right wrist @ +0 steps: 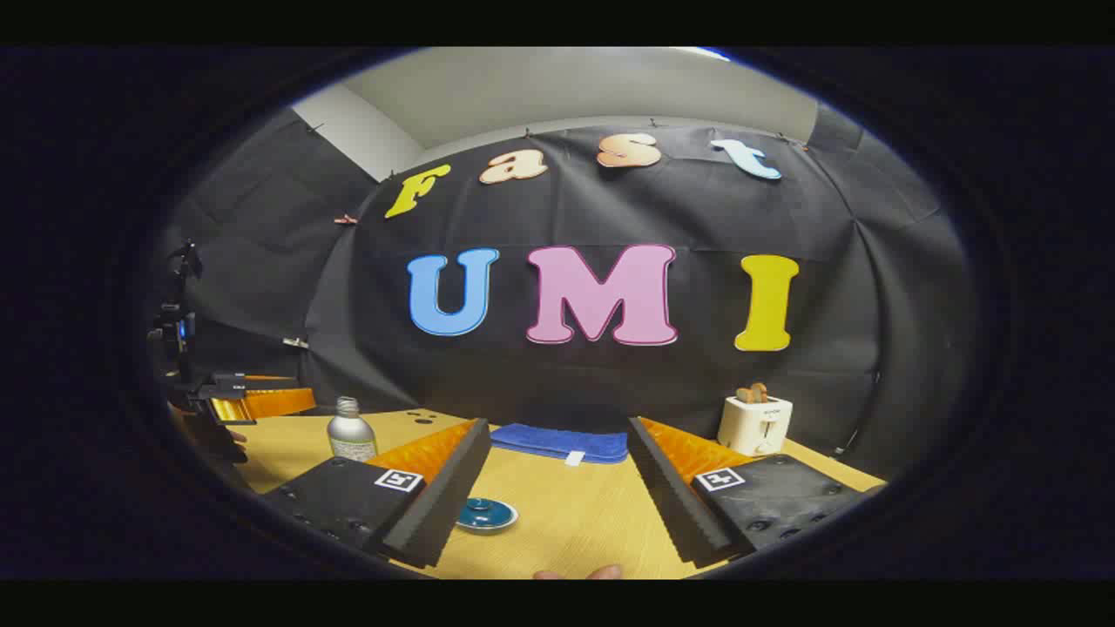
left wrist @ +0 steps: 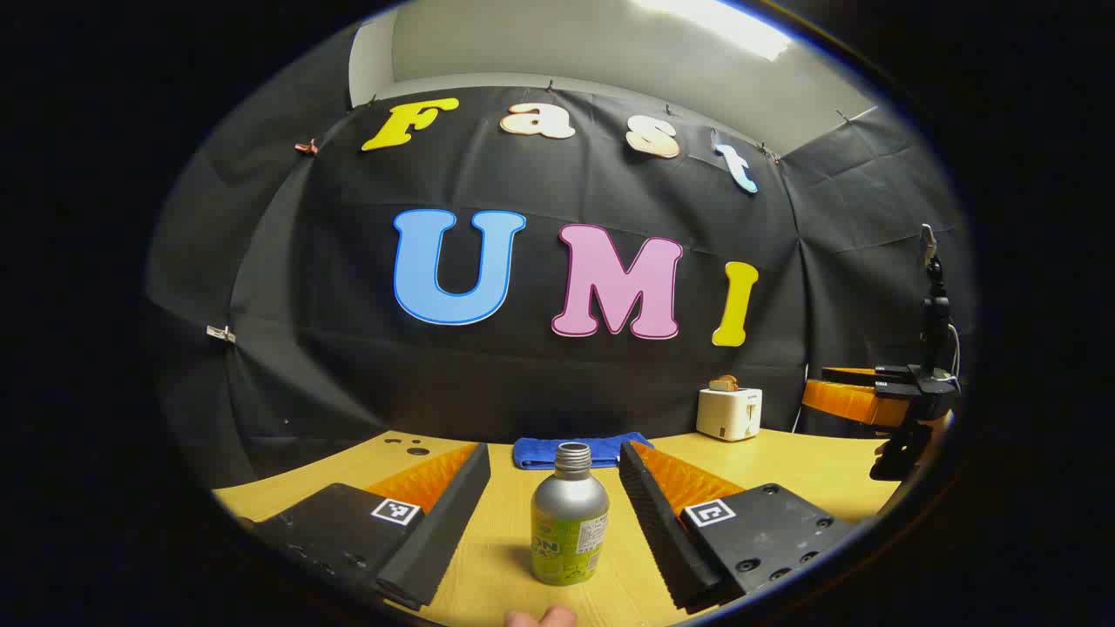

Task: Open the teacup lid with one hand, grasp the water bottle and pour water into the teacup with the other hand; after pouring, place the water bottle on the coaster and then close the teacup lid.

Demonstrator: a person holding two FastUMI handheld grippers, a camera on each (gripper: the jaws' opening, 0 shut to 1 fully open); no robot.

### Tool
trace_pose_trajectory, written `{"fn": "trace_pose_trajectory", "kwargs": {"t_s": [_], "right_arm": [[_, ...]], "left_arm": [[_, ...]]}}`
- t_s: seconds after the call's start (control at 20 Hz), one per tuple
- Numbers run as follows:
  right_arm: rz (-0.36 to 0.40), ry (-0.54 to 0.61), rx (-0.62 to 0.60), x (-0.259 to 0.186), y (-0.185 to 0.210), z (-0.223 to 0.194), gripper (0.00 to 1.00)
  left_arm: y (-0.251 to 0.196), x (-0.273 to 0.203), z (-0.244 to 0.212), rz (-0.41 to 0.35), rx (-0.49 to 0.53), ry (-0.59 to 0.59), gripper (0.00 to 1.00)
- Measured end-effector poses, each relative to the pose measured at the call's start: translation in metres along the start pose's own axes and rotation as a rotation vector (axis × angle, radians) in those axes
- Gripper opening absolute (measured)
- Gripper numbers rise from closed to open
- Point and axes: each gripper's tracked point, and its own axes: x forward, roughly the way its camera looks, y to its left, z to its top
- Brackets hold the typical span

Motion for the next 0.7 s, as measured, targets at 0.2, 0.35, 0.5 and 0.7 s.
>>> {"fn": "trace_pose_trajectory", "kwargs": {"t_s": [0.2, 0.35, 0.5, 0.7], "right_arm": [[0.000, 0.001, -0.002, -0.001, 0.001, 0.000, 0.97], [0.001, 0.000, -0.003, 0.000, 0.001, 0.000, 0.97], [0.008, 0.010, 0.005, 0.001, 0.003, -0.003, 0.97], [0.047, 0.052, 0.030, 0.006, 0.016, -0.018, 0.97]], "left_arm": [[0.001, 0.000, -0.001, -0.002, -0.005, 0.007, 0.95], [0.000, 0.000, -0.001, -0.004, -0.003, 0.009, 0.95], [-0.001, -0.001, -0.001, -0.011, -0.004, 0.013, 0.95], [-0.002, -0.001, -0.001, -0.014, -0.004, 0.025, 0.95]]}}
